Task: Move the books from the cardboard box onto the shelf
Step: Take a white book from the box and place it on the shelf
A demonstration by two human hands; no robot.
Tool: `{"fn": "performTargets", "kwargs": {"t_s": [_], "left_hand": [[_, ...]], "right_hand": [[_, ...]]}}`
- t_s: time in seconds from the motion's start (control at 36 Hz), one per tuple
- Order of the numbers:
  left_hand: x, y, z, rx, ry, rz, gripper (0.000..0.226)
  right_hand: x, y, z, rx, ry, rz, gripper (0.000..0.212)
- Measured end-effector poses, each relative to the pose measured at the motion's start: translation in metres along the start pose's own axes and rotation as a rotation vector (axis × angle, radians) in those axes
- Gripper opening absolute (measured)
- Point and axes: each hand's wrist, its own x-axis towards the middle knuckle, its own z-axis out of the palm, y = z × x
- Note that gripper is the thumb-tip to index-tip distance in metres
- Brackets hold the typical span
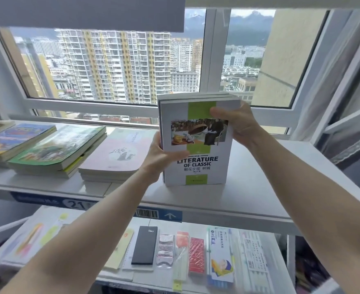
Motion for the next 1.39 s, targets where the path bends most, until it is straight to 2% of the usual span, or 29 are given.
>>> {"fn": "performTargets", "kwargs": {"t_s": [0.08,0.22,0.28,0.36,0.44,0.47,0.61,0.67,0.78,0.81,0.89,0.97,1.06,1.22,1.39], "left_hand": [[-0.006,-0.012,-0.001,0.046,-0.024,-0.05,0.079],[-0.018,-0.025,0.001,0.089,-0.003,-0.108,0.075],[-0.016,-0.024,0.003,0.026,0.003,-0.125,0.071],[-0.012,-0.02,0.003,-0.088,-0.001,-0.187,0.079],[-0.004,-0.009,0.003,-0.092,-0.054,-0.261,0.08],[-0.001,-0.003,0.002,-0.084,-0.072,-0.289,0.075],[0.014,0.021,-0.001,0.018,-0.159,-0.515,0.026],[0.018,0.025,-0.002,0.06,-0.173,-0.578,0.017],[0.024,0.028,-0.009,0.205,-0.03,-0.662,0.042],[0.025,0.027,-0.011,0.258,-0.002,-0.681,0.046],[0.028,0.019,-0.013,0.482,0.057,-0.685,0.063],[0.034,0.01,-0.014,0.58,0.051,-0.685,0.084],[0.037,0.011,-0.013,0.663,0.018,-0.713,0.083],[0.043,0.021,-0.011,0.87,-0.005,-0.684,0.081],[0.047,0.03,-0.01,1.198,0.006,-0.538,0.06]], "right_hand": [[-0.001,0.002,0.0,0.051,0.038,-0.008,0.082],[-0.001,0.002,0.003,0.085,0.014,-0.037,0.092],[0.001,0.002,0.004,0.099,0.016,-0.029,0.084],[0.01,0.0,0.006,0.055,0.076,-0.032,0.066],[0.025,-0.005,0.009,0.043,0.147,0.029,0.059],[0.031,-0.005,0.01,0.037,0.175,0.067,0.061],[0.064,0.007,0.011,-0.006,0.32,0.286,0.095],[0.075,0.017,0.01,-0.06,0.307,0.376,0.081],[0.086,0.045,0.012,-0.153,0.223,0.562,0.02],[0.088,0.054,0.012,-0.155,0.208,0.603,0.012],[0.094,0.079,0.01,-0.174,0.154,0.702,0.017],[0.101,0.096,0.008,-0.219,0.111,0.785,0.025],[0.103,0.106,0.008,-0.256,0.054,0.845,0.032],[0.106,0.11,0.011,-0.276,0.029,0.872,0.032],[0.107,0.115,0.015,-0.416,0.03,0.861,0.032]]}}
